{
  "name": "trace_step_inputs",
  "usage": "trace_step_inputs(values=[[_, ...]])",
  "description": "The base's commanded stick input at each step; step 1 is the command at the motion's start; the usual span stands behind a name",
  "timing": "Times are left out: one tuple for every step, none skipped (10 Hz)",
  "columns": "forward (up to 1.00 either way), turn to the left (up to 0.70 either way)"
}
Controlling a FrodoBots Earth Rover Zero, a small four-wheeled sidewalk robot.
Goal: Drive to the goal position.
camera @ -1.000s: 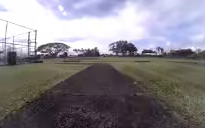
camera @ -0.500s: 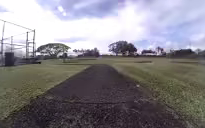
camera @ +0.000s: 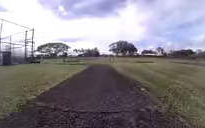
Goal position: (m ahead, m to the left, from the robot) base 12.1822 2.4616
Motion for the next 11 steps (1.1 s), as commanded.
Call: trace_step_inputs(values=[[0.5, 0.0], [0.5, 0.0], [0.5, 0.0], [0.5, 0.0], [0.5, 0.0], [0.5, 0.0], [0.5, 0.0], [0.5, 0.0], [0.5, 0.0], [0.5, 0.0], [0.5, 0.0]])
